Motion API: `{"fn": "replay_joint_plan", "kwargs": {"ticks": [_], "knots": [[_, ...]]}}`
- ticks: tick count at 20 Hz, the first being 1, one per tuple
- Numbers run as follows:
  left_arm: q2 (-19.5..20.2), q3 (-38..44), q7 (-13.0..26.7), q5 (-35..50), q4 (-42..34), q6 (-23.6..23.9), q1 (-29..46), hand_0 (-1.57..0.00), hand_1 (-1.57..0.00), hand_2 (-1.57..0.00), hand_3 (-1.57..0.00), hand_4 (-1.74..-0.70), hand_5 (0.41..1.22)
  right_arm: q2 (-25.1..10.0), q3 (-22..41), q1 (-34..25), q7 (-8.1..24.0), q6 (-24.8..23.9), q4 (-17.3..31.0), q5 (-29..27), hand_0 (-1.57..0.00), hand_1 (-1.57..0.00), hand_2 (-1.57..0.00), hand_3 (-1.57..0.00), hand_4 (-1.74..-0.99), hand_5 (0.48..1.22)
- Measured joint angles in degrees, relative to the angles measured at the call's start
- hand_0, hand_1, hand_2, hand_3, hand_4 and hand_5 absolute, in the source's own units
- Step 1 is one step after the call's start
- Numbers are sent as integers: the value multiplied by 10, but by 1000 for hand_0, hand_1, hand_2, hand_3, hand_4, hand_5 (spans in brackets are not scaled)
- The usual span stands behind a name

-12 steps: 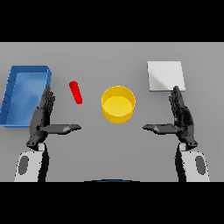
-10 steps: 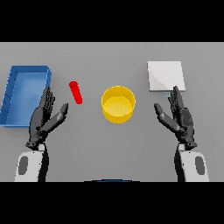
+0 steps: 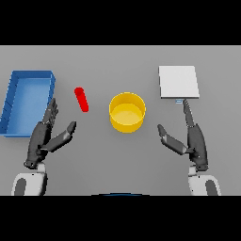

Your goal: Pick up the red beaker and tilt it to pour out 1 green nut into yellow bowl. Pick up the yellow bowl and place it on the metallic measuring scale.

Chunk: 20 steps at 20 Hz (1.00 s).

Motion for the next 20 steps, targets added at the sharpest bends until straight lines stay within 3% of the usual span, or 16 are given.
{"fn": "replay_joint_plan", "kwargs": {"ticks": [4,7,11,20], "knots": [[5,-7,9,-18,12,1,2,1,1,1,1,-1163,604,5,3,6,-1,10,-11,-14,1,1,1,1,-1212,607],[-8,-11,8,-31,69,4,-48,1,1,1,1,-1208,615,3,-1,3,4,20,-3,-26,1,1,1,1,-1236,623],[-10,3,-19,-49,161,20,-109,1,1,1,1,-1233,636,-3,-2,7,-13,22,-11,-26,1,1,1,1,-1267,632],[-14,34,-52,-48,299,31,-222,1,1,1,1,-1287,685,-2,-6,3,-3,24,-10,-33,1,1,1,1,-1269,638]]}}
